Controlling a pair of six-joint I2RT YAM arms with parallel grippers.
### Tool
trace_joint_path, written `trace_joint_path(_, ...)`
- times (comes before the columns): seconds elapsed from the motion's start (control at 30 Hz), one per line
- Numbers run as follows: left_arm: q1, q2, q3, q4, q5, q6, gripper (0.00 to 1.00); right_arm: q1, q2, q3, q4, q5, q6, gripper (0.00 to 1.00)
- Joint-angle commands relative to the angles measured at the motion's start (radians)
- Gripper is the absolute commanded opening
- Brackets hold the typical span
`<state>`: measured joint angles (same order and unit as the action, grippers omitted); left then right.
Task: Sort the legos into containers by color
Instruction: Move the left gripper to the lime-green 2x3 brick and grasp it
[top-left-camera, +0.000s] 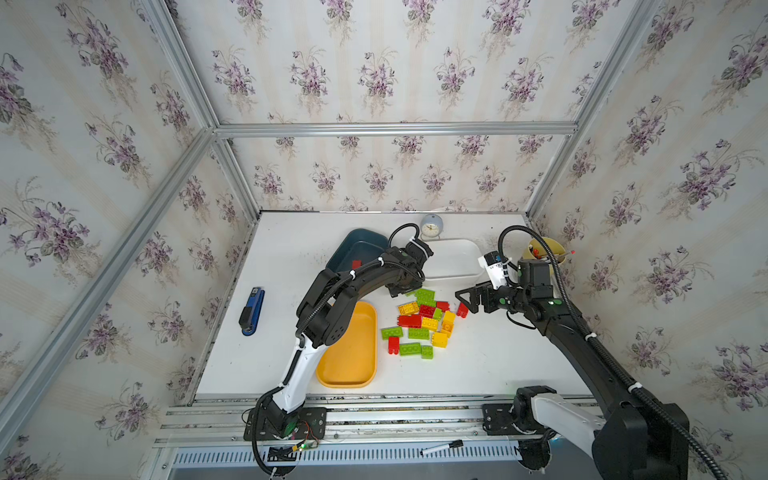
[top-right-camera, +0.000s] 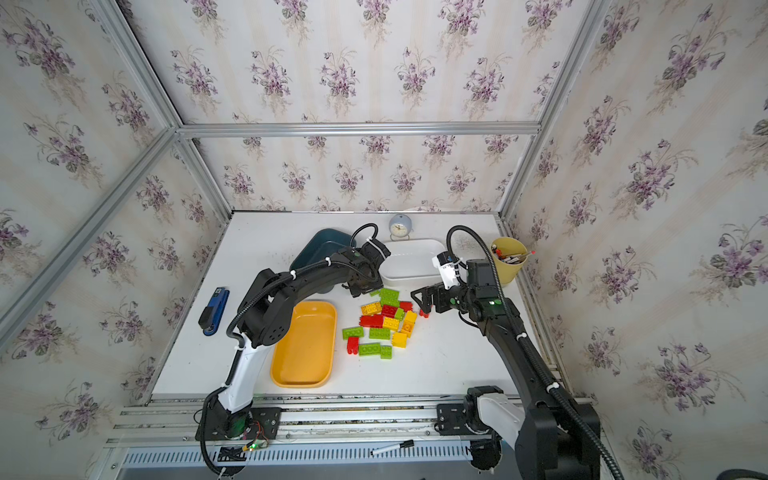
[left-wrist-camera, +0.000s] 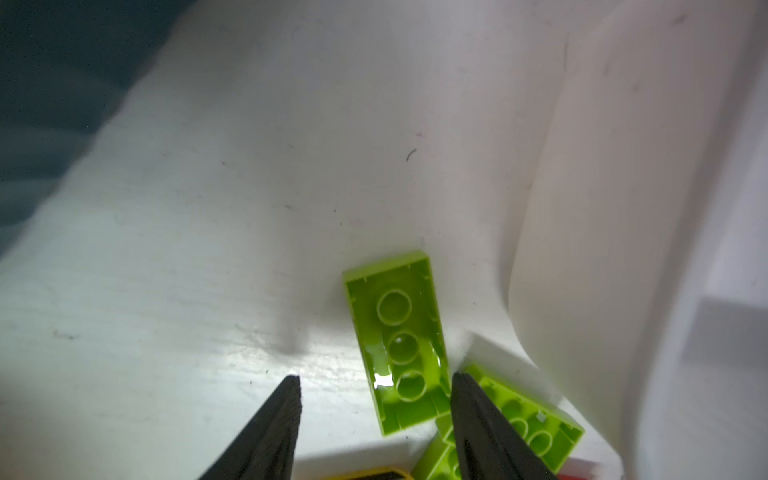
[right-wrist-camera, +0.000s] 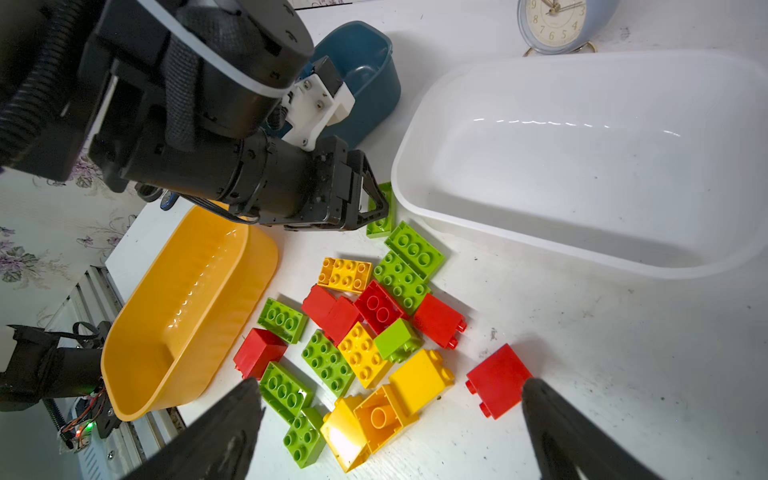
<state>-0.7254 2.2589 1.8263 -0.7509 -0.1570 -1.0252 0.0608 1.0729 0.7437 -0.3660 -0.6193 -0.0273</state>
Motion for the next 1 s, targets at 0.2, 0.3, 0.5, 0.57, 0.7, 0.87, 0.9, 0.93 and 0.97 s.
trace_joint_path(0.2,0.018,0.06,0.083,-0.012,-0.013,0.025,0.57,0.002,0.013,0.015,0.027,-0.012,-0.01,1.0)
trace_joint_path(0.3,0.02,0.07,0.09,-0.016,-0.015,0.032,0.57,0.001,0.016,0.02,0.025,-0.014,-0.012,1.0)
trace_joint_path(0.5,0.023,0.086,0.078,-0.05,-0.022,0.027,0.51,0.001,0.022,0.028,0.021,-0.019,-0.013,1.0)
trace_joint_path(0.57,0.023,0.087,0.076,-0.052,-0.019,0.033,0.49,0.002,0.021,0.028,0.022,-0.019,-0.012,1.0)
trace_joint_path(0.7,0.023,0.098,0.09,-0.063,-0.018,0.052,0.45,0.002,0.019,0.028,0.021,-0.018,-0.01,1.0)
trace_joint_path(0.87,0.02,0.107,0.127,-0.131,-0.047,0.087,0.45,0.002,0.012,0.026,0.016,-0.015,-0.013,1.0)
trace_joint_path(0.9,0.02,0.104,0.128,-0.141,-0.054,0.096,0.45,0.002,0.012,0.024,0.017,-0.014,-0.013,1.0)
trace_joint_path(0.93,0.02,0.102,0.125,-0.145,-0.054,0.102,0.45,0.001,0.012,0.022,0.02,-0.014,-0.011,1.0)
trace_joint_path(0.97,0.018,0.102,0.123,-0.147,-0.053,0.109,0.45,0.002,0.012,0.019,0.024,-0.014,-0.008,1.0)
